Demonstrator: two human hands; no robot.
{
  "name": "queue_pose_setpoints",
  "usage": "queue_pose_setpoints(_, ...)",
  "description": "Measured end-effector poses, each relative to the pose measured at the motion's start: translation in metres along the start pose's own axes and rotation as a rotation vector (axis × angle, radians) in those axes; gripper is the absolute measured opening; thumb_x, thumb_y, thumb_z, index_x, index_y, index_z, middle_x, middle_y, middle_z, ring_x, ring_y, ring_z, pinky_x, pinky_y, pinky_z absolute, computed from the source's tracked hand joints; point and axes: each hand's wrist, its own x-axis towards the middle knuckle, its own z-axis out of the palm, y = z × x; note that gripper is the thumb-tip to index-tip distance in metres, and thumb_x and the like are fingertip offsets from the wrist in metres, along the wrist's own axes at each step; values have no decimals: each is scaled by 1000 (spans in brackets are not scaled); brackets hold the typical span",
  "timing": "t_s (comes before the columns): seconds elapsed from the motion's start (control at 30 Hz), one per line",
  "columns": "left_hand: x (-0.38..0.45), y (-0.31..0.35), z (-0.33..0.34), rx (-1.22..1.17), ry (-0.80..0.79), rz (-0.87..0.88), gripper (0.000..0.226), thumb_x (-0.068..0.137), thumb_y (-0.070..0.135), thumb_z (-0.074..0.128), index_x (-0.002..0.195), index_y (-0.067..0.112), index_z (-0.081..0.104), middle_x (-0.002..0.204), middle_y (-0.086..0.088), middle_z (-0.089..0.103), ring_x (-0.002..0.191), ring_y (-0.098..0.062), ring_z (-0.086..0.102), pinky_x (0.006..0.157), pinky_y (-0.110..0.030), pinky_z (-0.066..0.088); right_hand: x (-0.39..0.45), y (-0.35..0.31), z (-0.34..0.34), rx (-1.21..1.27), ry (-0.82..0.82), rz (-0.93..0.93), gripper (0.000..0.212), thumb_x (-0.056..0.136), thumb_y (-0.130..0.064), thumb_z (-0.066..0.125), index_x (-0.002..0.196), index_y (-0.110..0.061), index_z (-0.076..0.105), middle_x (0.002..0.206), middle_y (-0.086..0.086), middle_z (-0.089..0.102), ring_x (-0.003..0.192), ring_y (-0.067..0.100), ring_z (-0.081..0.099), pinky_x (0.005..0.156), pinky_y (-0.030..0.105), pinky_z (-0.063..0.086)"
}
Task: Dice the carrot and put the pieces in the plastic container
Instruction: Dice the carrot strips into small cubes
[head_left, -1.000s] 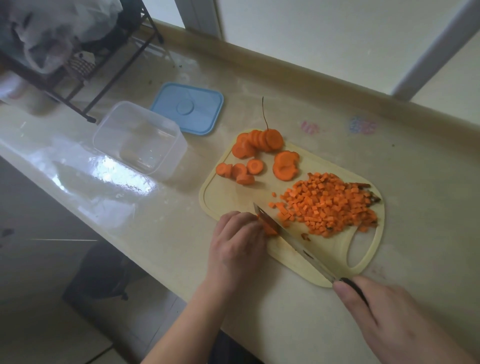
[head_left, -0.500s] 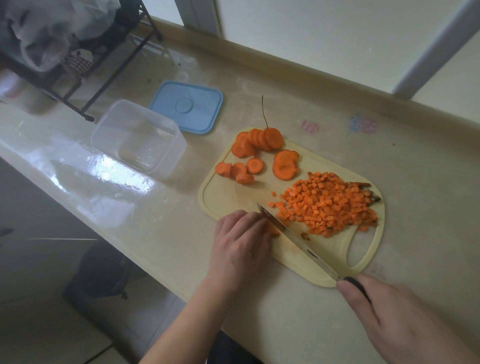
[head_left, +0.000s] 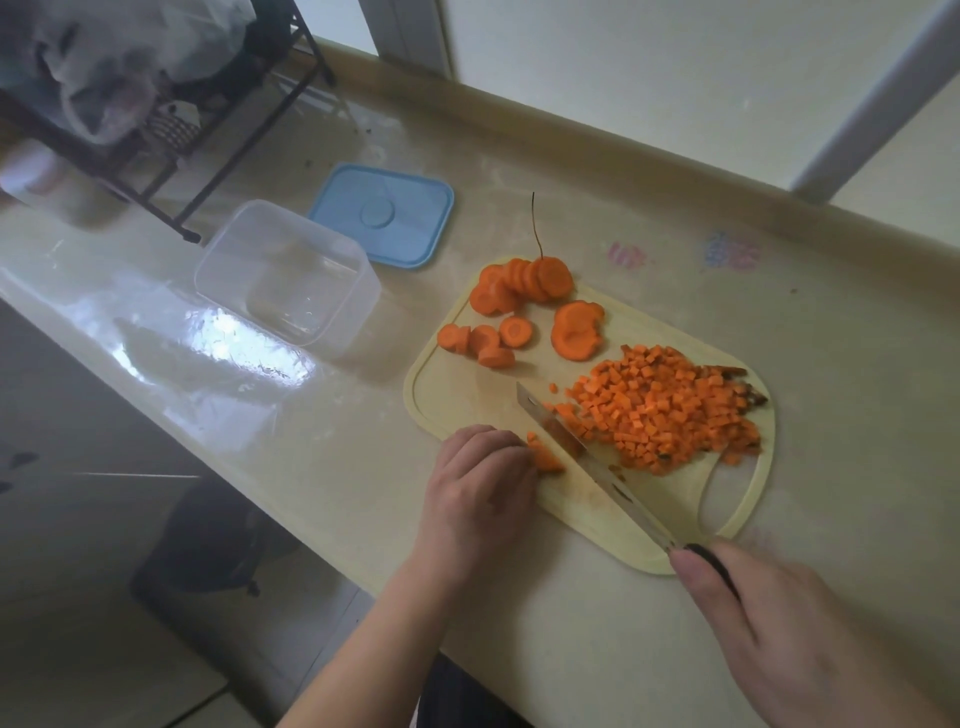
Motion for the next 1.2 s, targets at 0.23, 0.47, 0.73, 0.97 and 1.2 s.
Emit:
queue_pose_setpoints(0.23, -6, -3, 4, 8, -102, 132, 11, 93, 8, 70, 98, 0, 76, 105, -10, 71, 98, -30, 65, 85, -40, 53, -5, -4, 8, -1, -49, 37, 103, 56, -97, -10, 79, -21, 56, 66, 0, 65, 66, 9, 62, 61, 27, 47)
queue_pose_setpoints(0.47, -6, -2, 3, 3, -85, 157, 15, 94, 6, 65, 99, -2, 76, 109, -11, 73, 100, -28, 65, 89, -35, 54, -11, -4, 10, -59, -71, 60, 118, 48, -95, -22, 94, -24, 60, 79, 0, 70, 78, 12, 66, 69, 25, 50)
queue_pose_setpoints(0.73, -7, -2, 3, -9, -99, 134, 15, 90, 3, 70, 103, 0, 76, 113, -10, 72, 103, -28, 65, 89, -35, 55, -8, -4, 5, -131, -110, 64, 120, 42, -92, -31, 95, -29, 57, 77, -2, 69, 81, 11, 66, 69, 23, 49)
queue_pose_setpoints(0.97, -6, -1, 3, -15, -108, 117, 13, 94, 7, 68, 102, 0, 77, 112, -9, 72, 102, -27, 66, 89, -35, 55, -7, -3, 8, -149, -98, 51, 118, 44, -91, -31, 94, -29, 56, 78, -2, 69, 81, 13, 66, 68, 25, 49)
queue_pose_setpoints(1.2, -2, 1, 2, -2, -84, 123, 12, 84, 1, 79, 97, 2, 78, 108, -7, 74, 100, -24, 67, 90, -31, 56, 16, -27, 22, -193, -14, -62, 72, 75, -69, -22, 80, -28, 37, 65, -3, 52, 66, 15, 59, 60, 33, 45)
